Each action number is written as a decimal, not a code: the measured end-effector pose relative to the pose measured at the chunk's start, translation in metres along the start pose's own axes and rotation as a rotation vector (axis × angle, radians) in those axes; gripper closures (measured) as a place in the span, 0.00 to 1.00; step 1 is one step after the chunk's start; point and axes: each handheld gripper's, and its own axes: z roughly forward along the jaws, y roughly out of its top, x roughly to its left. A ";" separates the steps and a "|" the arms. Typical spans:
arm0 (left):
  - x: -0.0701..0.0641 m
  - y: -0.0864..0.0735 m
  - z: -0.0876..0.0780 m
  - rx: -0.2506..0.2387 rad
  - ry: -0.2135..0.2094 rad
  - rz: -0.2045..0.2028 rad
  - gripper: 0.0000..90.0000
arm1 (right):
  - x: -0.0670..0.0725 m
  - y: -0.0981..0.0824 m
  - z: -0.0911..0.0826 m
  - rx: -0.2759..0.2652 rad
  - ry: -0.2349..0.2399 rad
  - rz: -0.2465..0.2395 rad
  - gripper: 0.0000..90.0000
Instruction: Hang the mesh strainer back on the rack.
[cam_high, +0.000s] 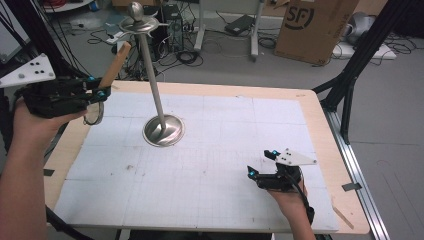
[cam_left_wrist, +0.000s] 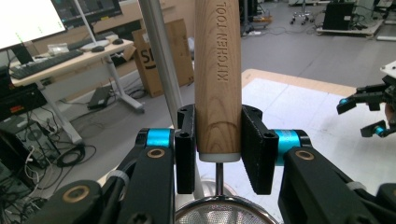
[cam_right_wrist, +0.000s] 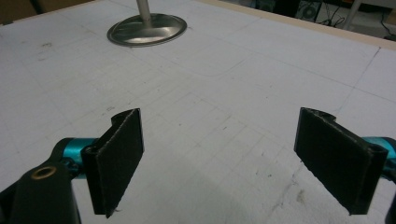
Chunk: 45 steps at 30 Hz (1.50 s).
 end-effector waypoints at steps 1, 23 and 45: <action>0.000 0.001 0.000 0.002 0.004 0.002 0.77 | 0.000 0.000 0.000 -0.001 0.000 -0.002 0.16; 0.015 0.012 0.001 0.016 0.078 -0.015 0.77 | -0.001 0.000 0.000 -0.003 0.003 0.007 0.16; 0.018 0.000 0.046 0.093 0.083 -0.058 0.76 | -0.001 0.000 0.000 0.003 0.004 0.008 0.16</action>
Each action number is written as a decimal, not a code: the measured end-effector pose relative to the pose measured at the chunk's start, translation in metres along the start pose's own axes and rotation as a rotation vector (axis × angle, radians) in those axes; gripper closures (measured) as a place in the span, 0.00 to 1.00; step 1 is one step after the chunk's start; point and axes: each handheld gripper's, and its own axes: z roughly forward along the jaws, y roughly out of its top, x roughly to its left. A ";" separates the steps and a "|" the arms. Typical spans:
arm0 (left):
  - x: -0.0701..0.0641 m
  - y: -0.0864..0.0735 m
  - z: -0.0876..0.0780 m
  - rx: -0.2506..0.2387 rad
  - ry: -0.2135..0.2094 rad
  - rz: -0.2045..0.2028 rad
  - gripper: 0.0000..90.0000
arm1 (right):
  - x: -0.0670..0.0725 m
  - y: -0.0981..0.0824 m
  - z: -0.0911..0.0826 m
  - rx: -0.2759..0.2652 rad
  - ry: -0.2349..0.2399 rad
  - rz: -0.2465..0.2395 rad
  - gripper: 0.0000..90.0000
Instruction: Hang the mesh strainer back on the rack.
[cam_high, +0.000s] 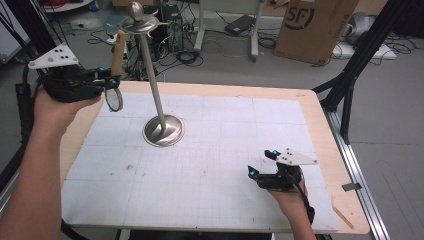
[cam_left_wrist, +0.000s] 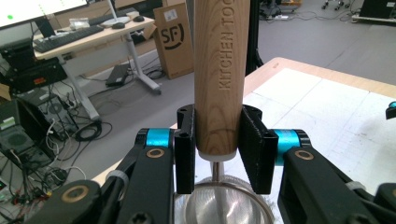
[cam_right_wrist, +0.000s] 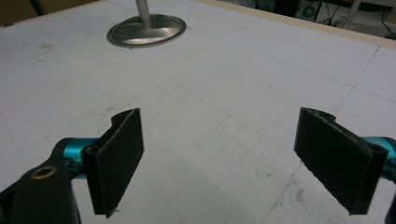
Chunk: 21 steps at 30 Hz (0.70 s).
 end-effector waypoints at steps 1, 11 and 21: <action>0.000 0.000 0.002 0.002 -0.001 -0.004 0.76 | 0.000 0.000 0.000 -0.002 0.001 -0.005 0.16; -0.003 -0.003 0.018 -0.022 -0.014 -0.044 0.76 | -0.001 0.000 -0.001 -0.006 0.000 0.001 0.16; -0.007 -0.003 0.019 -0.003 -0.016 -0.040 0.66 | -0.001 0.000 -0.001 -0.004 -0.001 0.002 0.16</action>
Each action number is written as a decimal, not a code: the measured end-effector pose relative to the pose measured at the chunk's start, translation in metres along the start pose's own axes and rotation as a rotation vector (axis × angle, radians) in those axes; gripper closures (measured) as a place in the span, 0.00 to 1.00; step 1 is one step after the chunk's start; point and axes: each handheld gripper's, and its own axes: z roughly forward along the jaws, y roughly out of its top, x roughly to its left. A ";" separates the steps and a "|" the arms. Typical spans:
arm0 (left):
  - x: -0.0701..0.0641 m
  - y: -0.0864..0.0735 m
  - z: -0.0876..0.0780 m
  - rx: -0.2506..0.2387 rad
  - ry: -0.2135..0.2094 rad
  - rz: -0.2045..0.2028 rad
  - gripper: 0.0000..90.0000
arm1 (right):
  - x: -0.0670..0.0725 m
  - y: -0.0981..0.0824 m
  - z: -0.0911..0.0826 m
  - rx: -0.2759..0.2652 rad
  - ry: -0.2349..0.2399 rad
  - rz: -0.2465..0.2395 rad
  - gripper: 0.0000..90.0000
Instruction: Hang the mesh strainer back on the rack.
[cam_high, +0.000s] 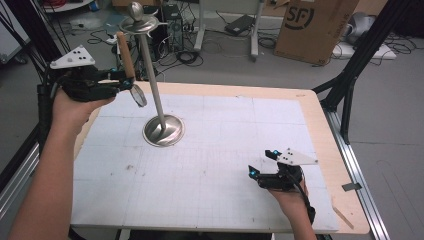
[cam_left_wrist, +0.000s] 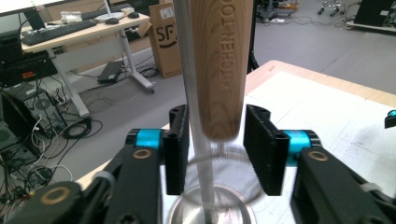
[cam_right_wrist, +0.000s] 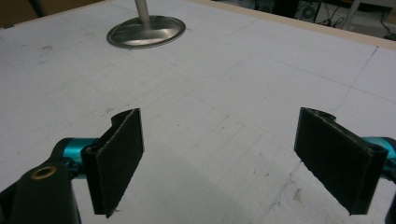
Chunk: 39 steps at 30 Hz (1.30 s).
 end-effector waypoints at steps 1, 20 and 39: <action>0.000 0.000 -0.001 -0.003 0.000 0.000 0.65 | 0.000 0.000 0.000 -0.001 -0.002 -0.005 0.16; -0.021 -0.010 -0.018 -0.016 -0.011 0.058 0.40 | 0.000 0.000 0.000 0.002 -0.003 -0.004 0.16; -0.052 -0.023 -0.011 -0.029 -0.130 0.092 0.30 | 0.000 0.000 0.000 0.000 -0.002 -0.005 0.16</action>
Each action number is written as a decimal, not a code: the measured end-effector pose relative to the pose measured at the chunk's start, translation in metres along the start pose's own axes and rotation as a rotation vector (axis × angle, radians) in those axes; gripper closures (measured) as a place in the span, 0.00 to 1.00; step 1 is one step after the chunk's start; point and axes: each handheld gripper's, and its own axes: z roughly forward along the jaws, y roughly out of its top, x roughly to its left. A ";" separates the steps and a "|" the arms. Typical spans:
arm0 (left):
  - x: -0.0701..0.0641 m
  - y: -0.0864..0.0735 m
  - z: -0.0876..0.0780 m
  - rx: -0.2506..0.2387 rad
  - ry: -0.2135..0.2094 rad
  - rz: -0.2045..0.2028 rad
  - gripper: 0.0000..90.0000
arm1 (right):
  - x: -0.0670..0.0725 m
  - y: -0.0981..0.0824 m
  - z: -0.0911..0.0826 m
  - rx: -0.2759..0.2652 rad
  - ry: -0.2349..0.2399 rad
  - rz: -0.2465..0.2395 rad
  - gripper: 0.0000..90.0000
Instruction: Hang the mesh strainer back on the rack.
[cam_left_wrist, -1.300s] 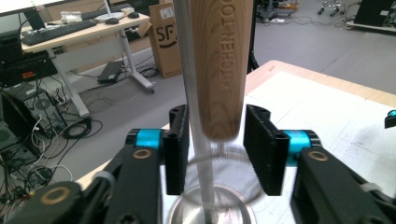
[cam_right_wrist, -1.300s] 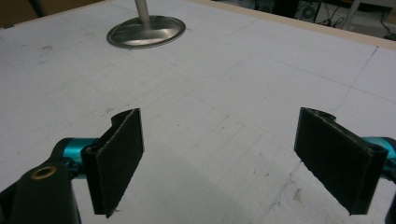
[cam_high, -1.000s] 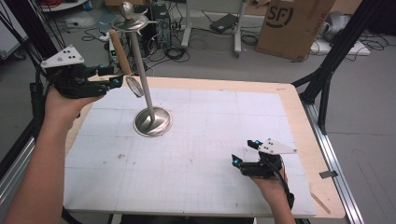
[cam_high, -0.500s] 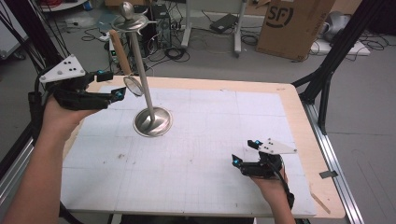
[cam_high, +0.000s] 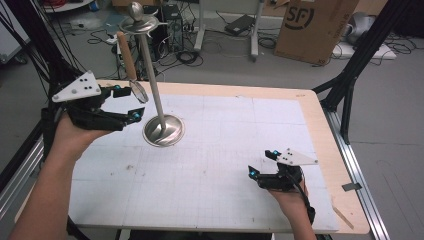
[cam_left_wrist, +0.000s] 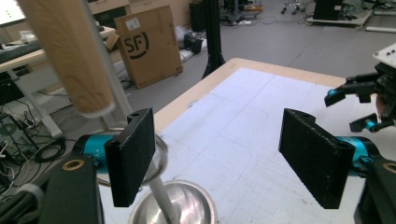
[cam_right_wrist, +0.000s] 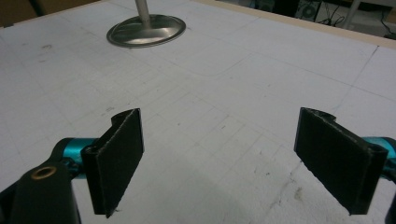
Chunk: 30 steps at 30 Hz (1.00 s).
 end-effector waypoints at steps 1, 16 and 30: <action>-0.001 -0.002 0.002 0.005 -0.006 -0.001 0.30 | 0.000 0.000 0.000 0.000 0.001 0.000 0.16; -0.017 -0.040 0.028 0.035 -0.084 -0.038 0.25 | 0.000 -0.001 0.000 0.006 -0.003 0.005 0.16; -0.027 -0.069 0.042 0.041 -0.111 -0.061 0.24 | 0.000 0.000 -0.001 -0.001 -0.003 0.004 0.16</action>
